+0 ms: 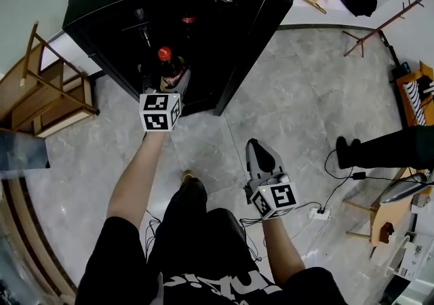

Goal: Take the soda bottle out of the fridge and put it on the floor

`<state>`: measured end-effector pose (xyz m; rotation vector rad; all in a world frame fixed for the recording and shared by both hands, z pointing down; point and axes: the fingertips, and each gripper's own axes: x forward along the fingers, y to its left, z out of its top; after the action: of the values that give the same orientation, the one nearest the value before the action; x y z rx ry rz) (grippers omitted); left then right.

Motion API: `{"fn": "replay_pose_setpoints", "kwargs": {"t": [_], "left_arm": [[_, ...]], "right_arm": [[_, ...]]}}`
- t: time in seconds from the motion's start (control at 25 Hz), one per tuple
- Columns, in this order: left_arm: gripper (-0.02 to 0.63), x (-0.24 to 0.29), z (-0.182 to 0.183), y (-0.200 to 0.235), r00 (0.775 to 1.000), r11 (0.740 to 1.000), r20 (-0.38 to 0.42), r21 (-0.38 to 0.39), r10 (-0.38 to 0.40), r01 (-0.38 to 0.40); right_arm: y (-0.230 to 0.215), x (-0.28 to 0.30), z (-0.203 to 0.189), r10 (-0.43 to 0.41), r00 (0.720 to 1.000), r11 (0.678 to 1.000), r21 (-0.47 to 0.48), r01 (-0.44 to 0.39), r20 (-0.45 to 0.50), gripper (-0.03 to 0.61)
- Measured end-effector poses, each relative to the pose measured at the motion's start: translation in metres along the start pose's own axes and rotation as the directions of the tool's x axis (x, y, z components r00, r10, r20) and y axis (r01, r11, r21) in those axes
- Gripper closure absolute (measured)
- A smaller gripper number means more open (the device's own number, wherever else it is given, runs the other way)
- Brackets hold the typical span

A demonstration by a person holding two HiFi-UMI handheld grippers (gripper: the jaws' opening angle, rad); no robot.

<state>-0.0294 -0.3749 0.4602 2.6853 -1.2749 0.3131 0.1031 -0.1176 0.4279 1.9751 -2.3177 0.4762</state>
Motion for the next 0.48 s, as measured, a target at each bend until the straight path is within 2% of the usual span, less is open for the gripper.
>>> {"fn": "replay_pose_setpoints", "kwargs": {"t": [0.24, 0.48], "left_arm": [[0.301, -0.004, -0.032, -0.041, 0.997, 0.997, -0.002, 0.002, -0.08, 0.08], [0.301, 0.01, -0.081, -0.092, 0.984, 0.983, -0.007, 0.03, -0.181, 0.181]], "right_arm": [[-0.029, -0.012, -0.029, -0.042, 0.999, 0.999, -0.018, 0.042, 0.028, 0.555], [-0.061, -0.021, -0.087, -0.072, 0.997, 0.997, -0.019, 0.073, 0.03, 0.555]]}}
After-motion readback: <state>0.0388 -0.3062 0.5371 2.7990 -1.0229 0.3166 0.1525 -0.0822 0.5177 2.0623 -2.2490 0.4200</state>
